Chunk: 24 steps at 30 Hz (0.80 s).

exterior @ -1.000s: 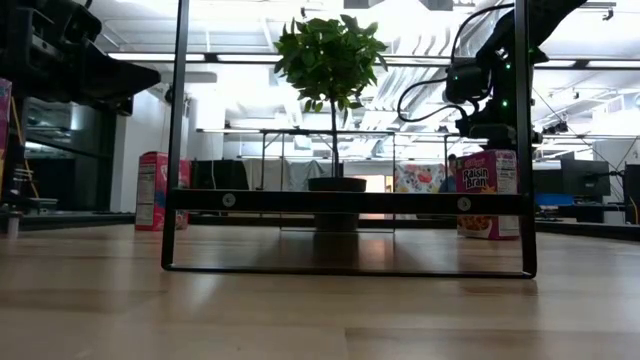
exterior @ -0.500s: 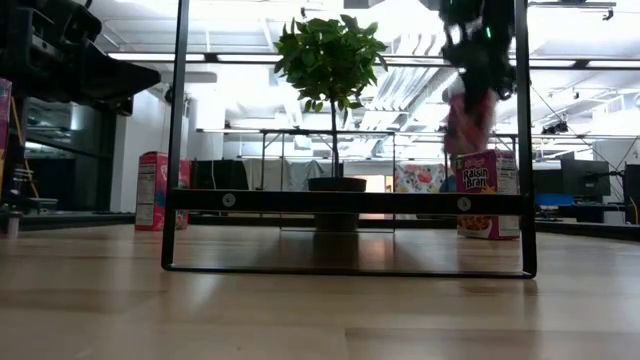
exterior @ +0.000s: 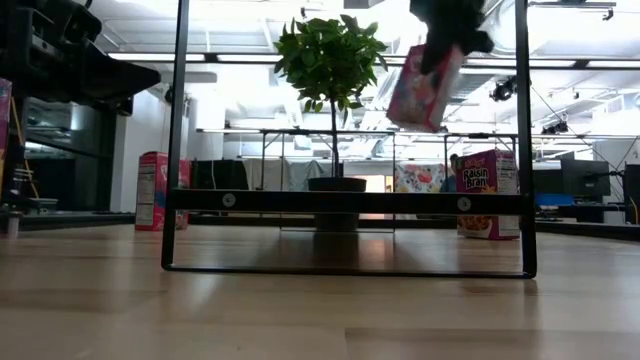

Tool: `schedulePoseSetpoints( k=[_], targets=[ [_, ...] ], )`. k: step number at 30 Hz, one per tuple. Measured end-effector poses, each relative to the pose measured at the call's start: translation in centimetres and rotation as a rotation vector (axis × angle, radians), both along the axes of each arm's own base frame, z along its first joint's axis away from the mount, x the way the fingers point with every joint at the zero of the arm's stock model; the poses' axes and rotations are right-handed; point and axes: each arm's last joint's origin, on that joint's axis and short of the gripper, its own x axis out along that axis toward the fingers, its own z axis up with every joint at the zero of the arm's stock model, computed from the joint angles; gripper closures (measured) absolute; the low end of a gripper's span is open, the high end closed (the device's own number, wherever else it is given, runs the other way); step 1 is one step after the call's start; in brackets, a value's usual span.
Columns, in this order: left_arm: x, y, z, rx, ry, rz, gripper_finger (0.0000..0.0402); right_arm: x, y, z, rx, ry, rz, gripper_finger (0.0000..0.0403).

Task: Stack cereal on shelf
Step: Put the right red cereal box on the shelf

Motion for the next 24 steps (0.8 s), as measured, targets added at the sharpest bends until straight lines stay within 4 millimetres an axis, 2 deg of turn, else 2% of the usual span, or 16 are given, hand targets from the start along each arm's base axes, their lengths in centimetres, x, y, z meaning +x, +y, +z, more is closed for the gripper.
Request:
schedulePoseSetpoints(
  k=[4,10,18,24],
  targets=[
    [0.0,0.0,0.0,0.000,0.000,0.000,0.0398,2.4,0.3,-1.8,-0.035,0.034,-0.005,0.0277],
    [0.0,0.0,0.0,0.000,0.000,0.000,0.0398,5.0,-0.4,-4.6,-0.024,0.101,-0.001,0.0277],
    [0.0,0.0,0.0,0.000,0.000,0.000,0.0398,6.9,-1.4,-7.5,-0.008,0.178,0.021,0.0277],
    [0.0,0.0,0.0,0.000,0.000,0.000,0.0398,7.2,-2.3,-7.9,0.007,0.168,0.006,0.0277]
  ],
)
